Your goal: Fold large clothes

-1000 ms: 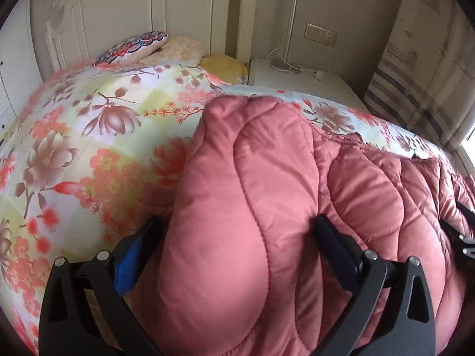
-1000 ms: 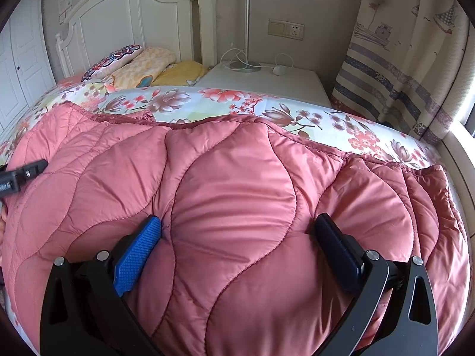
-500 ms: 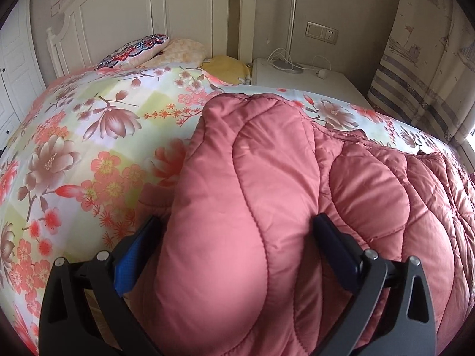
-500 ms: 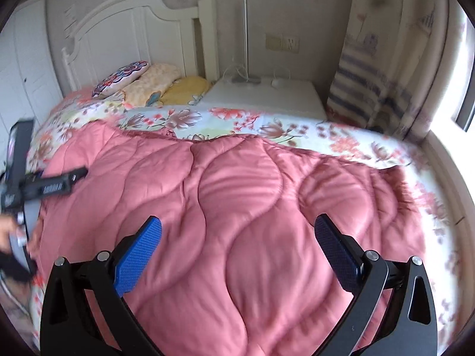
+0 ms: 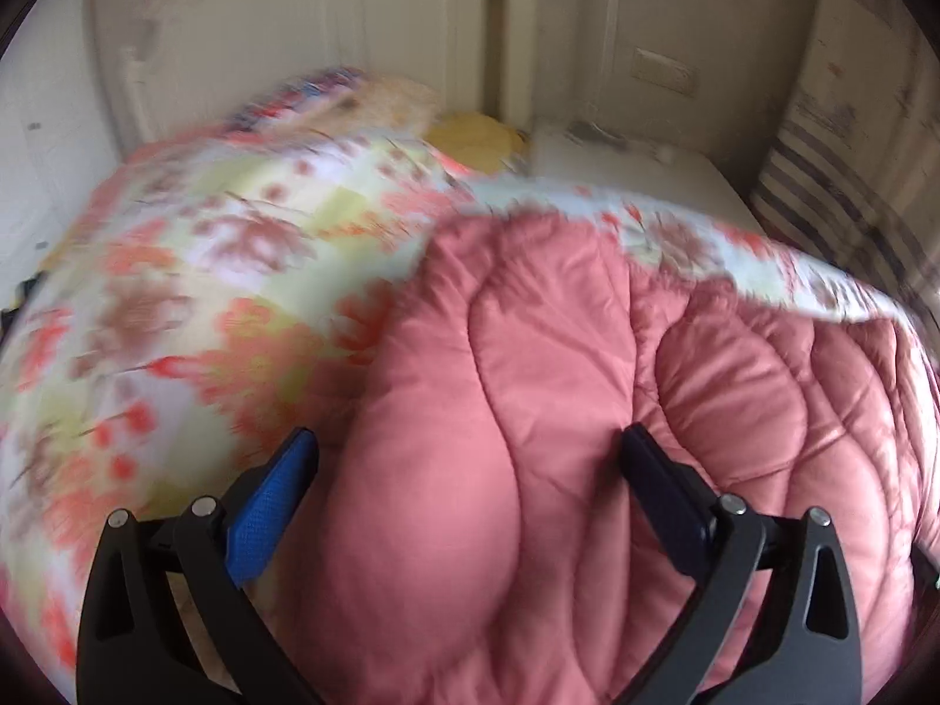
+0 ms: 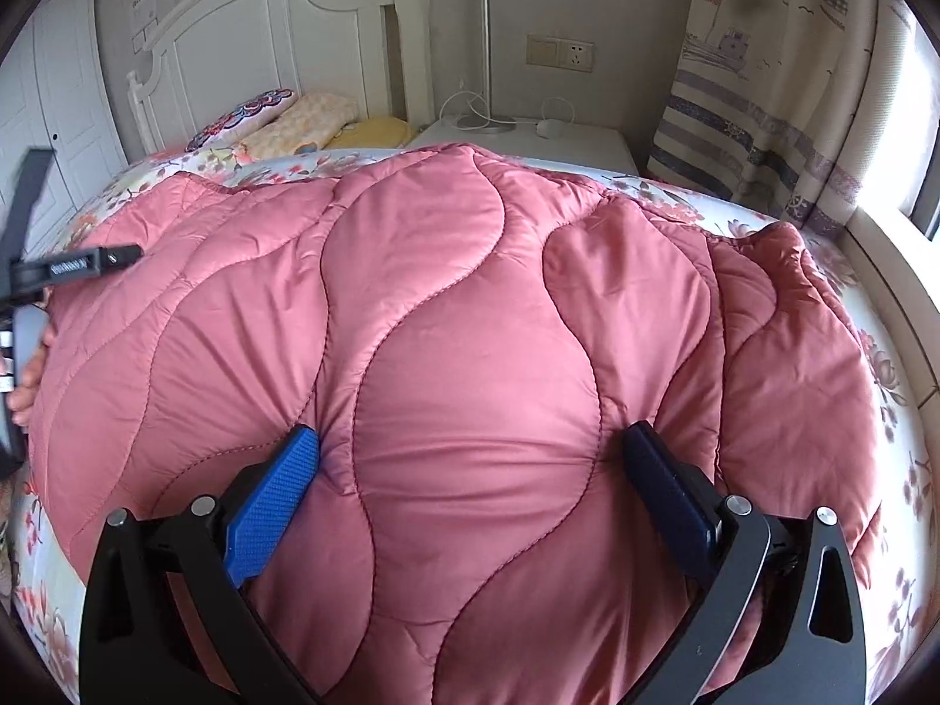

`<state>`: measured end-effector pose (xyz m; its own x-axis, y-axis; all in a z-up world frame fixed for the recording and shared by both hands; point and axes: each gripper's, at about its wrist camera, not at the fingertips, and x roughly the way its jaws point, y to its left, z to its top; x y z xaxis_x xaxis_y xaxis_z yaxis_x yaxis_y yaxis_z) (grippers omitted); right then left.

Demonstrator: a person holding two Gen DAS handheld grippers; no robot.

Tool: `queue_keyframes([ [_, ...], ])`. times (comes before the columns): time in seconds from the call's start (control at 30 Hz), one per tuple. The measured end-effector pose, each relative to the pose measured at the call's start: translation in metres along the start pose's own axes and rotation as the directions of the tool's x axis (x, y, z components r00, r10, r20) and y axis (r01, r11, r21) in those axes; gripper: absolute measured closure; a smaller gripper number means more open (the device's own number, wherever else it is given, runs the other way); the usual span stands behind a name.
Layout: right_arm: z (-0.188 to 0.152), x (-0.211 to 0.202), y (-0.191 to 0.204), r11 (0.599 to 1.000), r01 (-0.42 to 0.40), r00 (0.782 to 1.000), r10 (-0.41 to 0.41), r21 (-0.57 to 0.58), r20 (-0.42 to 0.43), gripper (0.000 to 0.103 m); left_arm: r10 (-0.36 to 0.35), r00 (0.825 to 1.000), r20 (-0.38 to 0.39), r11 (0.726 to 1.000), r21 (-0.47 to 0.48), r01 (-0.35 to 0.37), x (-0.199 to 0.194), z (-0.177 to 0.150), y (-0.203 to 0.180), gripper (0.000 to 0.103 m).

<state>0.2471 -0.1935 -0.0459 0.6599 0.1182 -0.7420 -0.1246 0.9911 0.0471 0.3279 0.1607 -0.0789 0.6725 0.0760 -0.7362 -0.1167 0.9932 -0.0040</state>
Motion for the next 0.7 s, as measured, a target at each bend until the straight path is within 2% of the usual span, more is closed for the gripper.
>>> queue_keyframes([
  [0.07, 0.000, -0.007, 0.000, 1.000, 0.018, 1.000, -0.018, 0.016, -0.012, 0.004, -0.087, 0.993, 0.073, 0.996, 0.019, 0.086, -0.033, -0.005, -0.018, 0.002],
  [0.17, 0.000, -0.023, 0.003, 0.998, 0.060, 0.998, -0.060, 0.020, 0.002, 0.005, -0.182, 0.979, 0.093, 0.977, 0.133, 0.169, -0.063, -0.019, -0.057, 0.002],
  [0.23, -0.001, -0.037, 0.003, 0.998, 0.067, 0.997, -0.067, 0.019, 0.046, 0.005, -0.220, 0.973, 0.064, 0.954, 0.223, 0.201, -0.066, -0.030, -0.081, 0.002],
  [0.27, -0.002, -0.048, 0.000, 0.998, 0.058, 0.995, -0.060, 0.025, 0.074, 0.005, -0.219, 0.975, 0.041, 0.944, 0.262, 0.201, -0.063, -0.037, -0.093, 0.002],
  [0.33, -0.007, -0.059, -0.009, 0.998, 0.044, 0.995, -0.048, 0.041, 0.093, 0.005, -0.161, 0.987, 0.002, 0.934, 0.323, 0.152, -0.045, -0.053, -0.110, 0.002],
  [0.37, -0.009, -0.060, -0.013, 0.998, 0.047, 0.995, -0.050, 0.045, 0.088, 0.005, -0.157, 0.988, -0.014, 0.937, 0.315, 0.153, -0.036, -0.058, -0.111, 0.002],
  [0.4, -0.014, -0.056, -0.020, 0.997, 0.066, 0.995, -0.069, 0.046, 0.067, 0.005, -0.182, 0.983, -0.013, 0.941, 0.289, 0.178, -0.031, -0.061, -0.107, 0.002],
  [0.47, -0.026, -0.036, -0.035, 0.993, 0.108, 0.994, -0.108, 0.054, -0.012, 0.004, -0.212, 0.977, -0.008, 0.940, 0.271, 0.206, -0.026, -0.066, -0.101, 0.002],
  [0.57, -0.036, -0.025, -0.049, 0.996, 0.040, 0.999, -0.040, 0.079, 0.001, 0.004, -0.201, 0.979, 0.011, 0.938, 0.289, 0.190, -0.021, -0.070, -0.102, 0.002],
  [0.7, -0.031, -0.022, -0.046, 0.996, 0.072, 0.997, -0.071, 0.060, -0.016, 0.004, -0.192, 0.981, 0.027, 0.940, 0.291, 0.176, -0.019, -0.073, -0.102, 0.002],
])
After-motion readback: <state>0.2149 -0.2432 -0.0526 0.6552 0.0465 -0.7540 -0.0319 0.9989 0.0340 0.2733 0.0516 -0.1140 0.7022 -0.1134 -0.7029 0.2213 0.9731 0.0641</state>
